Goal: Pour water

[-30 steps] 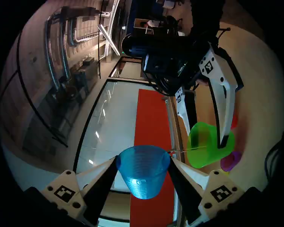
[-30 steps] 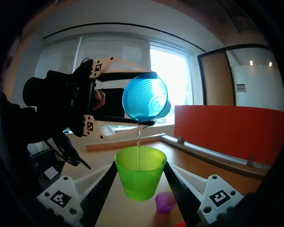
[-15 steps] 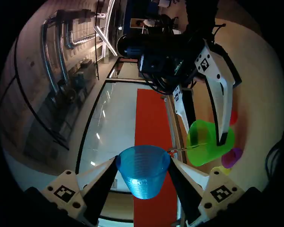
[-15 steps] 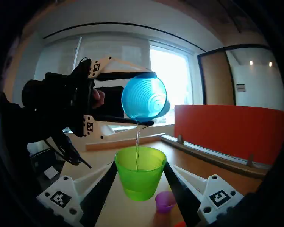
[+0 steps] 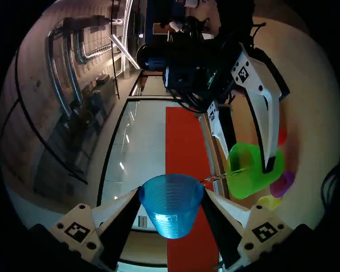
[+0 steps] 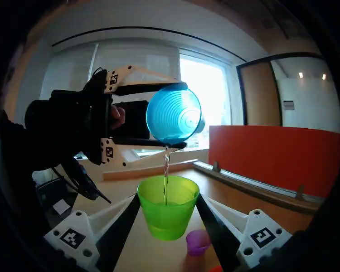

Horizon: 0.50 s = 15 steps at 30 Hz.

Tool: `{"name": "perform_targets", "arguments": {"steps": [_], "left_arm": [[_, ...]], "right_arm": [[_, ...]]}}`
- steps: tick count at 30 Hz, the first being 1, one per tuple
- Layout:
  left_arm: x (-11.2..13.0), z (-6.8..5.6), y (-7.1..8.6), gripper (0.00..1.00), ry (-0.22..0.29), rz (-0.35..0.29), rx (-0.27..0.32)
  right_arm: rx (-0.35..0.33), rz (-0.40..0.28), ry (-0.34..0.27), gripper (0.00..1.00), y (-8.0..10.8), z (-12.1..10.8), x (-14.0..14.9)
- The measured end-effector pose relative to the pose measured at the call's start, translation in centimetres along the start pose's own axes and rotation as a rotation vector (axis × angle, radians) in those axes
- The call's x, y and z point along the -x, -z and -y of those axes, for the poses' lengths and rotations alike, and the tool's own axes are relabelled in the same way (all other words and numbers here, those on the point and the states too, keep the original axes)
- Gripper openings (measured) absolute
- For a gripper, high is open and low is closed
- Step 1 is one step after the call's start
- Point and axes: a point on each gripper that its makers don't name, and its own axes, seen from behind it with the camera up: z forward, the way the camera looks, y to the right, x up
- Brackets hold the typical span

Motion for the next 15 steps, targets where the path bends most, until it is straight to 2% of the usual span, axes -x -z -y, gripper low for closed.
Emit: {"name": "perform_targets", "arguments": {"steps": [6, 15], "left_arm": [[-0.21, -0.48, 0.12, 0.88, -0.033, 0.000, 0.007], [-0.65, -0.19, 0.16, 0.88, -0.084, -0.006, -0.003]], "right_arm": [[0.001, 0.001, 0.001, 0.91, -0.04, -0.06, -0.08], [0.003, 0.003, 0.003, 0.91, -0.10, -0.11, -0.02]]}}
